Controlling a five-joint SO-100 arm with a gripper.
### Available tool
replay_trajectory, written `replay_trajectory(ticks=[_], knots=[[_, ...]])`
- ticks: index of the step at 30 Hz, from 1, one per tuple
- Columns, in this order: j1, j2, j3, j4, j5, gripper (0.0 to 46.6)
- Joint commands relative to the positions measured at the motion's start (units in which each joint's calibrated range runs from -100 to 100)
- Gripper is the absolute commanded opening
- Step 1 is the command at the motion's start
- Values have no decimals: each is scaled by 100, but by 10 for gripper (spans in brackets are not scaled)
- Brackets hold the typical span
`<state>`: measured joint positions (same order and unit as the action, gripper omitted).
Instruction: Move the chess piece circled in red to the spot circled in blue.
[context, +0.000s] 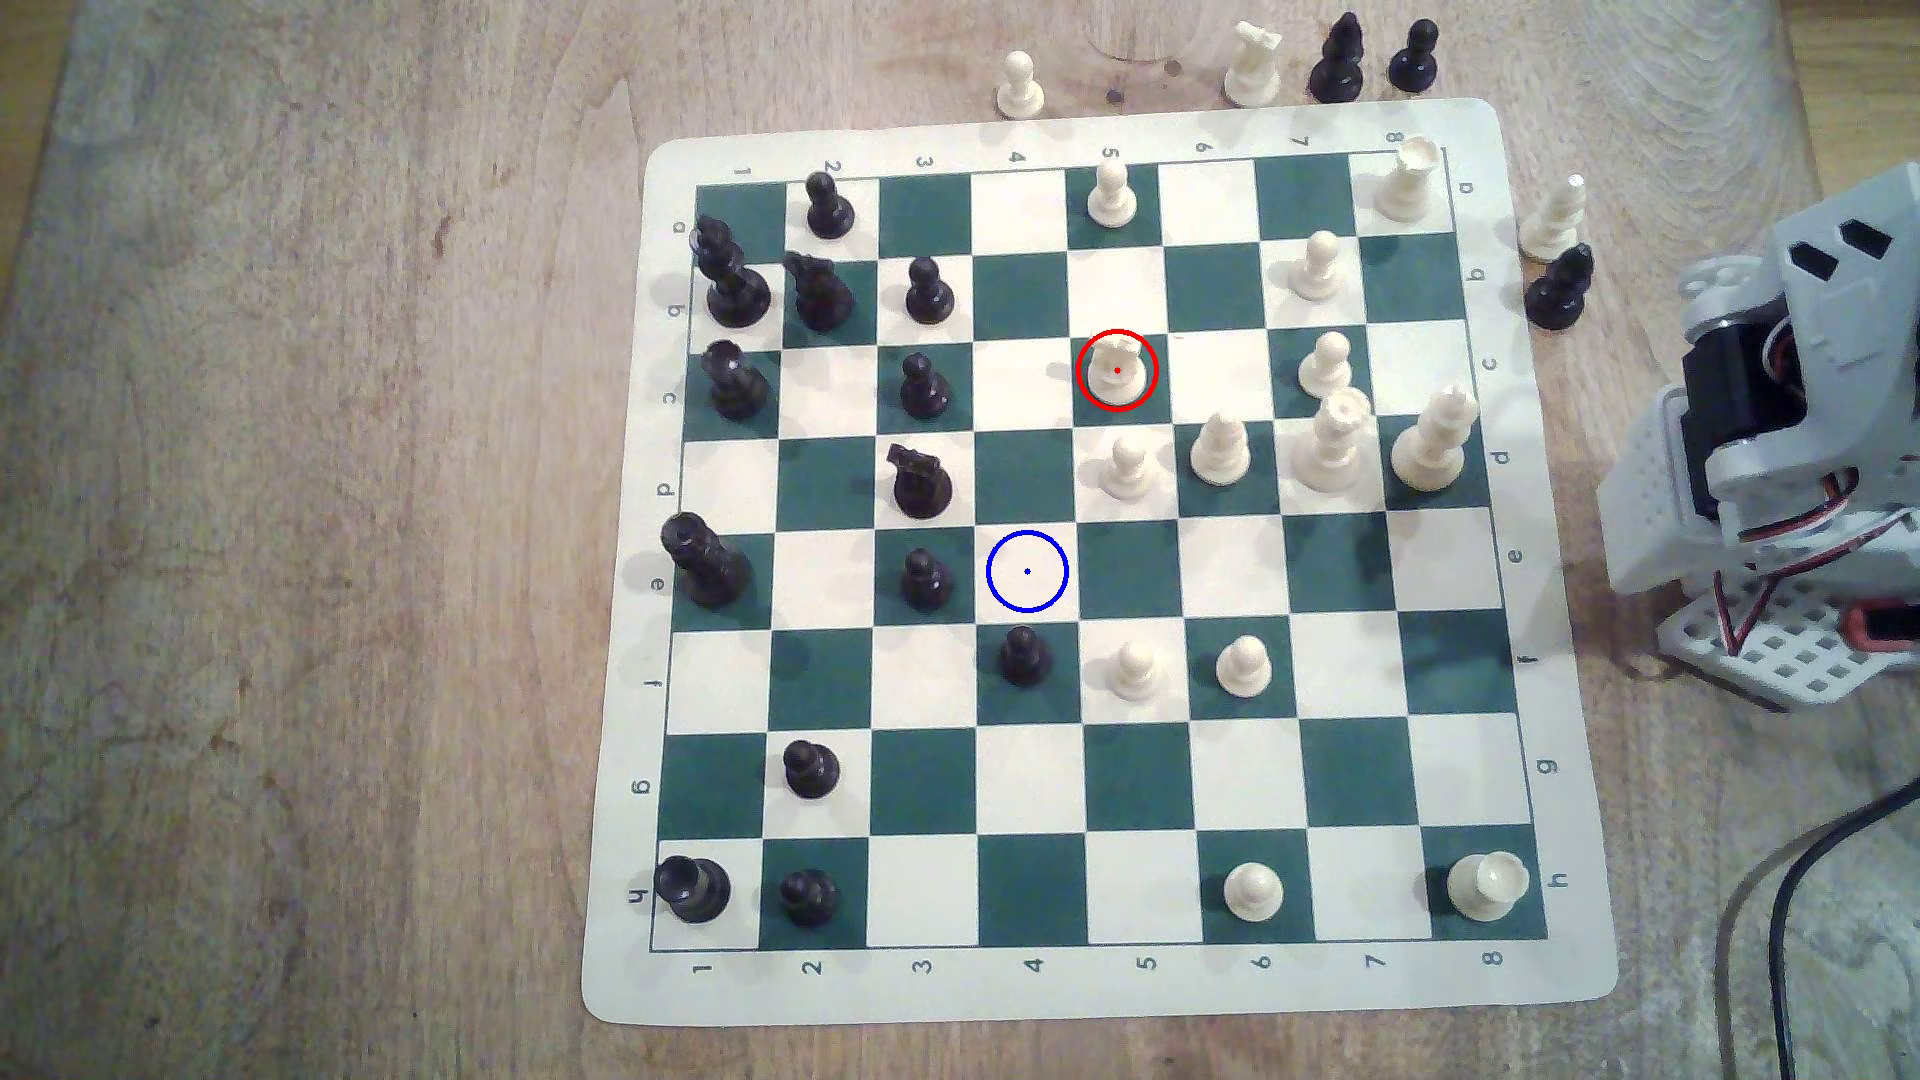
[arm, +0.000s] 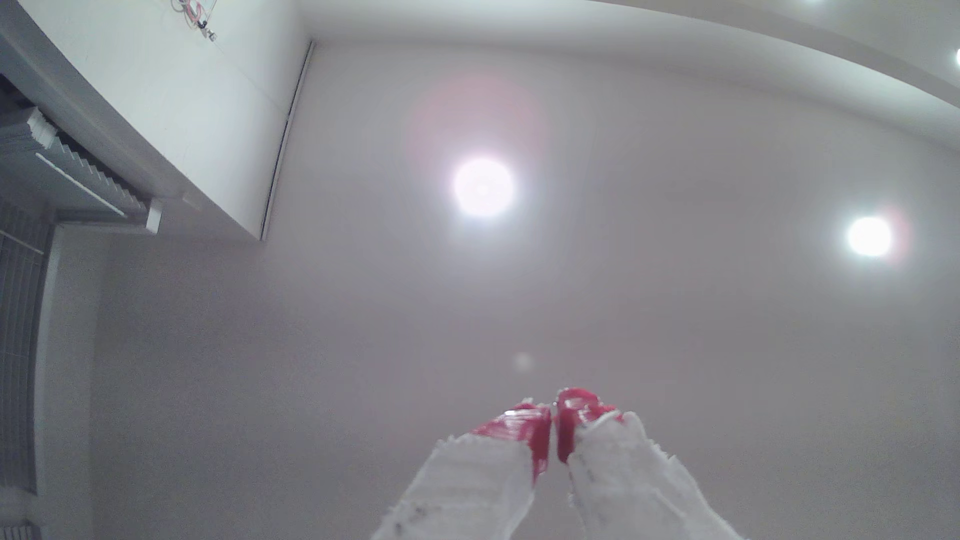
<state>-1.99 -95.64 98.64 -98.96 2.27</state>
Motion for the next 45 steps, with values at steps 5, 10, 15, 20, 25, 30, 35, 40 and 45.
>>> replay_trajectory(ticks=[5, 10, 15, 20, 25, 30, 35, 40, 45], knots=[[406, -20, 81, 748, 20, 2], [688, -20, -263, 2083, 20, 2], [970, -20, -563, 4041, 10, 2], [1963, -11, -1460, 7366, -24, 2], [2252, -20, -1605, 8955, -29, 3], [2393, 558, -1904, 10101, -34, 2], [2346, 1330, -2557, 11510, -34, 2], [2385, 3316, -3563, 12476, -220, 5], [2362, 4420, -4171, 13115, -230, 13]])
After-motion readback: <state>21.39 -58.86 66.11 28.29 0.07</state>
